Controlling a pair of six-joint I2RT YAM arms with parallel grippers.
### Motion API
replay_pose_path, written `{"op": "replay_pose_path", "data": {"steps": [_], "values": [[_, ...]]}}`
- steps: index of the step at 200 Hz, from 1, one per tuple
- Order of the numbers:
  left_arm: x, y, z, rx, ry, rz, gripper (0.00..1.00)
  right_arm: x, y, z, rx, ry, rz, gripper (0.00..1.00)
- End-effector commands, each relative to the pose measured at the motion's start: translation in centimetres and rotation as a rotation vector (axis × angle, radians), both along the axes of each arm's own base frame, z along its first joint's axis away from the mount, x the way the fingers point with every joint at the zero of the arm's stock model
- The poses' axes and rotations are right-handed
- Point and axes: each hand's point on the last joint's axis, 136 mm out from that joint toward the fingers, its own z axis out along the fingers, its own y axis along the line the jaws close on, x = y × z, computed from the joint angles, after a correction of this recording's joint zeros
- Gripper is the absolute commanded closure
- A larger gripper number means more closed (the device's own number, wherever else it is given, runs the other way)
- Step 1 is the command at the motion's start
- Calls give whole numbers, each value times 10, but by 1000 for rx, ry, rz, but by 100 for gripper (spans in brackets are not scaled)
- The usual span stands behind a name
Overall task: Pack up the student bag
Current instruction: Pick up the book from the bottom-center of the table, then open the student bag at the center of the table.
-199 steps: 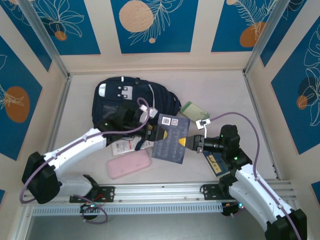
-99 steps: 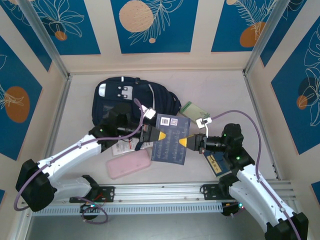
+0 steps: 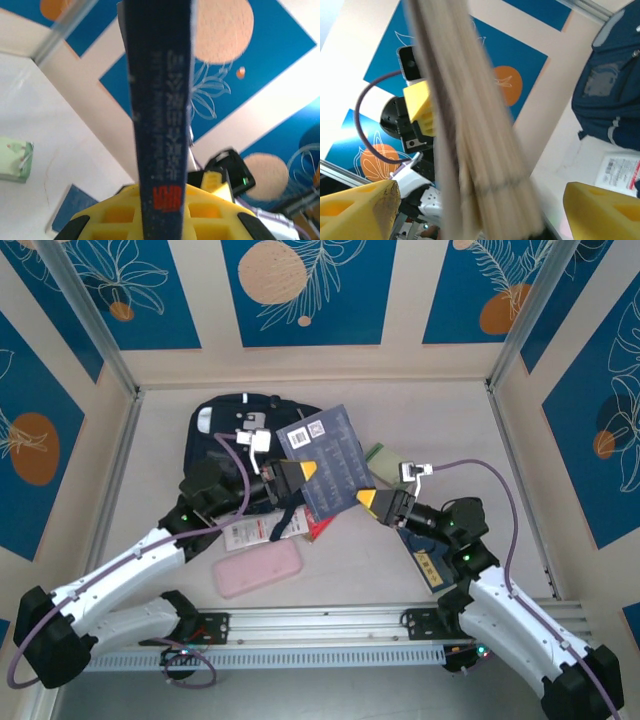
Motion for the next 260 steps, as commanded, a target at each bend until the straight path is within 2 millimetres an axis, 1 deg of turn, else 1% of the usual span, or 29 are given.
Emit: {"op": "replay_pose_path", "data": {"steps": [1,37,54,78,93,106,114,126,142,148,169,178,187,197,204,212,220,228,238,251,260], "values": [[13,13,30,-163,-5,106,100,9,-7,26,155,-32,-82,14],[16,10,22,-187,36,115,100,18,9,49,199,-93,-110,13],[18,11,20,-199,60,127,100,25,18,53,208,-105,-130,14],[18,13,21,-209,73,142,100,32,30,62,208,-136,-163,17],[18,14,20,-200,79,152,100,34,34,69,215,-163,-184,26],[19,16,15,-191,90,172,100,38,31,72,216,-176,-240,33],[20,18,12,-186,97,187,100,40,28,70,212,-181,-284,37],[25,21,3,-157,124,222,100,44,24,64,196,-164,-330,44],[28,22,-6,-137,151,243,100,48,20,57,180,-142,-361,59],[29,20,-11,-122,167,245,100,49,19,54,175,-134,-369,66],[32,13,-22,-73,198,235,100,51,17,47,123,-124,-386,84],[34,10,-28,-43,212,236,91,52,14,43,89,-121,-404,91],[36,9,-36,4,214,241,77,52,8,36,41,-114,-426,97],[40,9,-47,96,215,263,58,55,-2,25,-20,-83,-464,100],[46,14,-61,195,243,305,43,56,-11,16,-64,-54,-492,100],[51,21,-74,304,265,344,34,56,-21,7,-118,-42,-521,100],[56,26,-84,394,272,366,30,57,-32,-2,-180,-30,-549,100],[62,31,-92,480,275,388,28,57,-43,-12,-250,-11,-576,100],[70,38,-102,583,282,423,28,56,-55,-20,-332,2,-606,100],[84,44,-110,692,290,457,28,56,-73,-40,-445,82,-660,100],[94,47,-116,749,299,468,28,55,-79,-49,-502,114,-668,100]]}}
